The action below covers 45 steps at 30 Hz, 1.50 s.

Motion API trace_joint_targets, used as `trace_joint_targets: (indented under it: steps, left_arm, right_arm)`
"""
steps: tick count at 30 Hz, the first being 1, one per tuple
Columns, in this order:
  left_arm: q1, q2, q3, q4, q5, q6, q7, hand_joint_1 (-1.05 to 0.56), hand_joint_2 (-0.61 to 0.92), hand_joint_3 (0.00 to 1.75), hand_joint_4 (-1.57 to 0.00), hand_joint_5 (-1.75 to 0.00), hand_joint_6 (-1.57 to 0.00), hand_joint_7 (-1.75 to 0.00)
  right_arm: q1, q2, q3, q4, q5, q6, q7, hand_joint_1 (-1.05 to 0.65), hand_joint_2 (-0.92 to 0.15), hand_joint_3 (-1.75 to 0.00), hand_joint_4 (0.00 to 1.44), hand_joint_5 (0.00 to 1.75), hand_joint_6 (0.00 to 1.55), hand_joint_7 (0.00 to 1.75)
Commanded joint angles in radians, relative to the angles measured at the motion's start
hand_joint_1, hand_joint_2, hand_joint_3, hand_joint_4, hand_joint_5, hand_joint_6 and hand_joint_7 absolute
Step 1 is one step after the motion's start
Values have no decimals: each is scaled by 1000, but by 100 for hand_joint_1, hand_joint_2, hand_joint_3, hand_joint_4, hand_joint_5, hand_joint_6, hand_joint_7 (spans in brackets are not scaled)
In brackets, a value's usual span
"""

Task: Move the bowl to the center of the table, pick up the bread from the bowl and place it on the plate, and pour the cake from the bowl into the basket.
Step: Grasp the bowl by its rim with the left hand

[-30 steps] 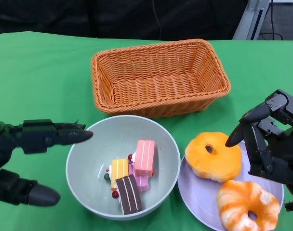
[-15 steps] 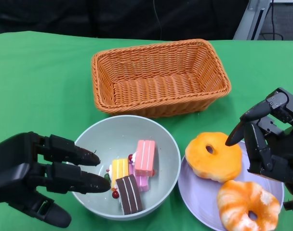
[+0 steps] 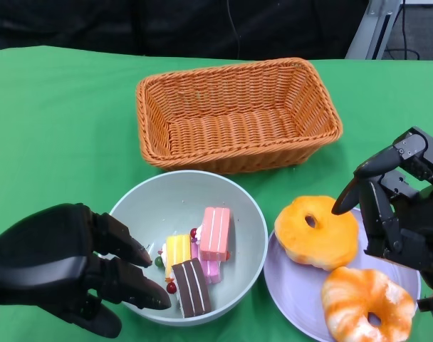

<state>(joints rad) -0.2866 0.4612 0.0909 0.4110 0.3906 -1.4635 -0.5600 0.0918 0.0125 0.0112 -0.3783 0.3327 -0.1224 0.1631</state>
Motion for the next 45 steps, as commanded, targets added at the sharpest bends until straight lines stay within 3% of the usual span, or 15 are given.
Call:
trace_joint_targets:
  steps: [1,12,24,33,40,45]
  left_arm:
    - [20,24,4,-57,84,50,38,-54,89,1,-104,-5,-98,-1]
    - [115,43,-47,-341,369,339,131,-53,92,1,-99,-1,-95,0]
    - [125,97,-209,-383,539,532,272,-52,92,4,-94,0,-92,0]
    - [87,82,-350,-303,679,692,456,-52,92,9,-90,0,-86,0]
    - [42,82,-439,-199,667,738,554,-45,92,14,-90,-1,-85,-1]
    - [-12,69,-491,-10,626,637,771,-27,92,3,-118,-12,-116,-10]
  right_arm:
    - [5,2,-3,-15,-3,3,-3,-31,-44,-110,76,154,68,129]
    - [12,8,-1,-32,-4,7,-7,-32,-40,-113,77,151,70,126]
    - [16,20,1,-45,-18,11,-14,-33,-37,-119,77,153,70,129]
    - [17,24,1,-39,-30,-5,-10,-35,-36,-121,77,154,69,131]
    - [18,24,1,-44,-27,9,-13,-34,-35,-122,78,154,71,130]
    - [18,24,3,-37,-31,-3,-6,-33,-34,-125,78,153,71,128]
